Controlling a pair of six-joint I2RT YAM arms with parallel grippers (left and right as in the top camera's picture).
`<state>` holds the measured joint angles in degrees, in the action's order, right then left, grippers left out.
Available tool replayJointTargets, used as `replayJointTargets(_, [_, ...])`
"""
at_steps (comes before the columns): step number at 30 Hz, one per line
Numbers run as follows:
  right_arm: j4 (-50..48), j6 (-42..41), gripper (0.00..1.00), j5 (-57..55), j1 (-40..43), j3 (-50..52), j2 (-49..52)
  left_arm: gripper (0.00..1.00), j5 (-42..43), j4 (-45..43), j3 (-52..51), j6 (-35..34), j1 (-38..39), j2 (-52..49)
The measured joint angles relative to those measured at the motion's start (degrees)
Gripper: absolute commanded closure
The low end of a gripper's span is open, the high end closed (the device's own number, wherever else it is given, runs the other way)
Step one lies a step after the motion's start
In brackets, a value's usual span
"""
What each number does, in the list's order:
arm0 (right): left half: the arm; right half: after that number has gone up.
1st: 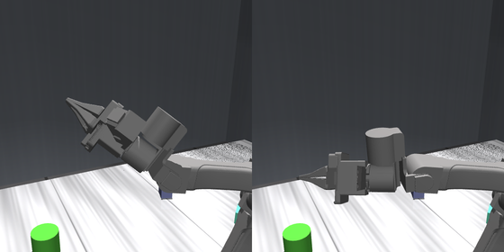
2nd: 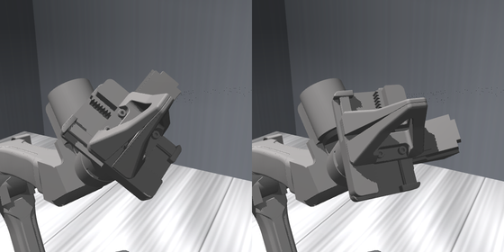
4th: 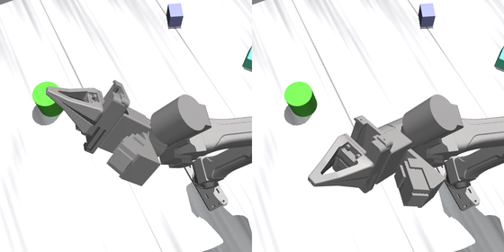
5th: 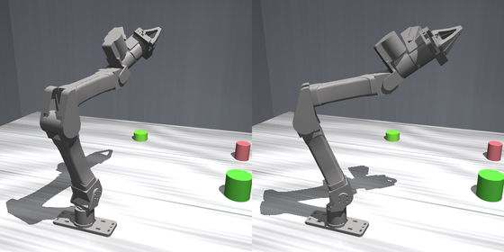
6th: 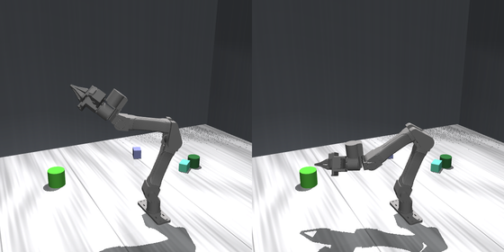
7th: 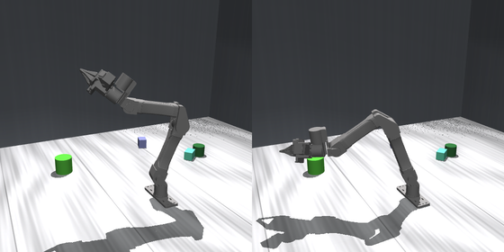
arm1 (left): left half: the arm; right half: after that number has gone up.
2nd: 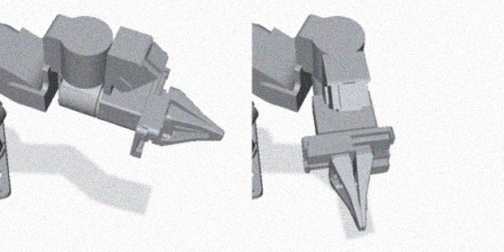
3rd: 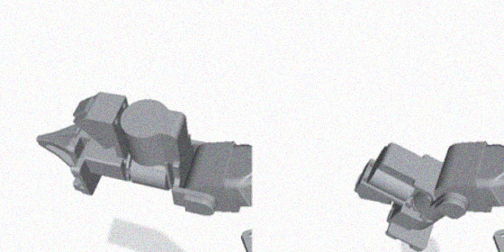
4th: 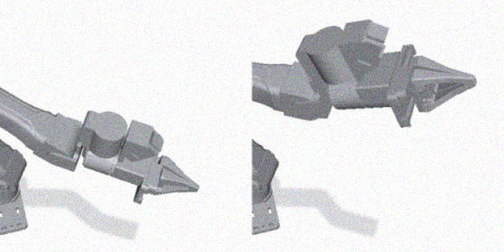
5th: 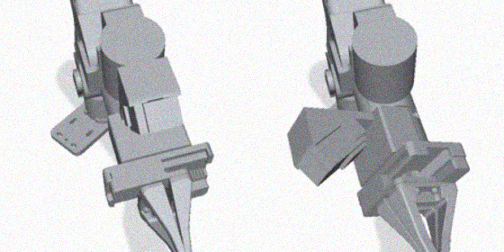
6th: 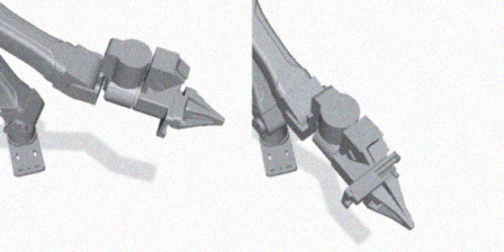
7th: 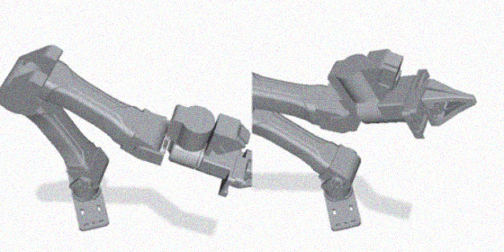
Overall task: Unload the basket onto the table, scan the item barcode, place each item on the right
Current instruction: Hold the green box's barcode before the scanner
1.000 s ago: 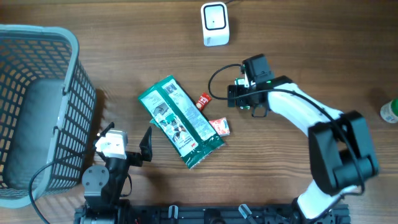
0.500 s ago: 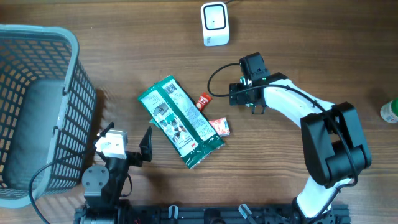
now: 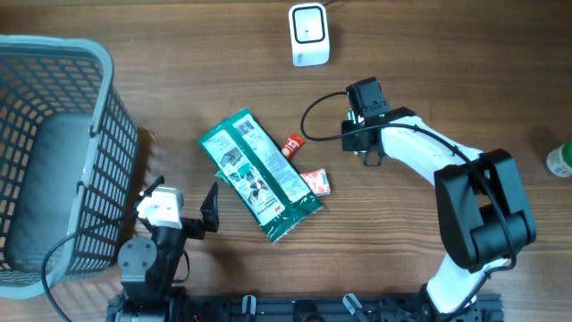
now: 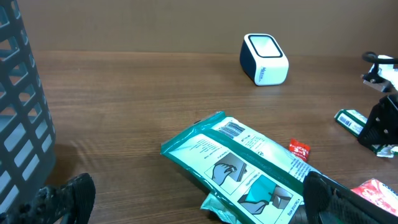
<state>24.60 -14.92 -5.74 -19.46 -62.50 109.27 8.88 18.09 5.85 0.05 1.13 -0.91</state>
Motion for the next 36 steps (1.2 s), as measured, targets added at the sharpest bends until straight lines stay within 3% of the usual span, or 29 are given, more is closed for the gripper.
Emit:
replayJointTargets(4, [4.1,-0.2,0.81,0.9,0.1,-2.0,0.4,0.0,0.0,0.0,0.0,0.0,0.0,0.0])
replayJointTargets(8, [15.2,-0.2,0.81,3.5,0.1,-8.2,1.9,0.0,0.0,0.0,0.0,0.0,0.0,0.0])
replayJointTargets(14, [14.8,6.8,0.79,4.6,0.1,-17.6,2.0,0.0,0.0,0.0,0.0,0.0,0.0,0.0])
replayJointTargets(16, [10.9,10.9,0.75,4.1,0.1,-19.2,2.0,0.0,0.0,0.0,0.0,0.0,0.0,0.0])
replayJointTargets(19, [2.1,18.3,0.82,1.3,0.1,-19.7,2.0,0.0,0.0,0.0,0.0,0.0,0.0,0.0])
replayJointTargets(22, [-5.6,25.7,0.82,-1.1,0.1,-19.8,2.0,0.0,0.0,0.0,0.0,0.0,0.0,0.0])
replayJointTargets(28, [-21.6,33.0,0.78,-6.5,-0.3,-19.8,2.2,0.0,0.0,0.0,0.0,0.0,0.0,0.0])
replayJointTargets(36, [-43.1,45.2,0.79,-20.2,-5.7,-20.1,12.0,0.0,0.0,0.0,0.0,0.0,0.0,0.0])
